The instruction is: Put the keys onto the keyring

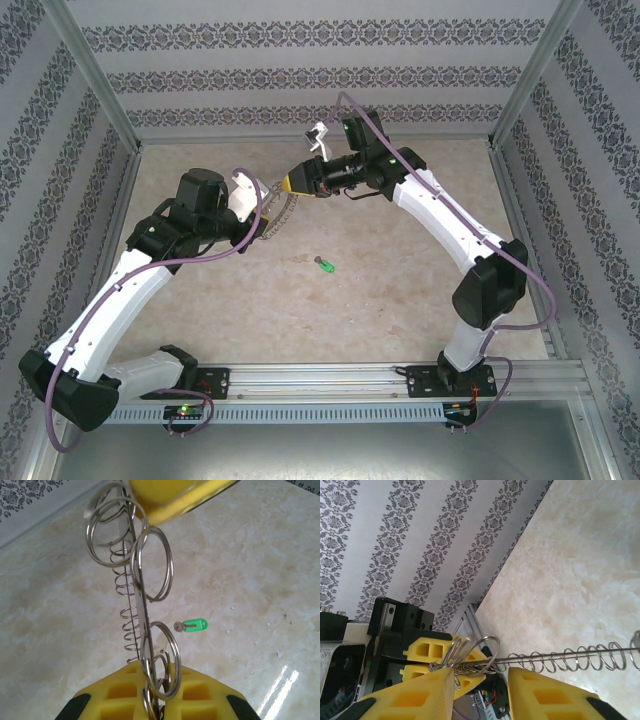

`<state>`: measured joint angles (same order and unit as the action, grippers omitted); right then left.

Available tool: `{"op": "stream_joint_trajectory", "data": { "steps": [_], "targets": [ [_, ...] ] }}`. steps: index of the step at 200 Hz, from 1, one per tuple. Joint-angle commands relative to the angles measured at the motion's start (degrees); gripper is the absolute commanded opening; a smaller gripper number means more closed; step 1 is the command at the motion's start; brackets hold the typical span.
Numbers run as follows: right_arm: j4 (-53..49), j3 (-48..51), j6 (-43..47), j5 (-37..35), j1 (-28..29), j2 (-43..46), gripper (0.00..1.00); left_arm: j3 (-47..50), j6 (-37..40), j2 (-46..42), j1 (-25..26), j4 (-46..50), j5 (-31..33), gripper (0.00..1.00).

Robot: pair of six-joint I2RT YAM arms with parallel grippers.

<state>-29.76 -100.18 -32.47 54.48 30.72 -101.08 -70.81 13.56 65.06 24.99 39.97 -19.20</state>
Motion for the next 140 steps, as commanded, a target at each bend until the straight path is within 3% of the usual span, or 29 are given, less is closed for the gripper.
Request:
{"op": "stream_joint_trajectory", "data": {
  "steps": [1, 140],
  "targets": [
    [2.64, -2.68, -1.69, 0.62, 0.32, -1.00, 0.32, 0.29, 1.28, -0.67, 0.52, -0.68, 0.05, 0.00],
    [5.68, -4.00, -5.10, 1.60, -0.57, -1.45, 0.32, 0.90, 0.85, -0.90, 0.58, -1.25, -0.45, 0.00]
  ]
}}
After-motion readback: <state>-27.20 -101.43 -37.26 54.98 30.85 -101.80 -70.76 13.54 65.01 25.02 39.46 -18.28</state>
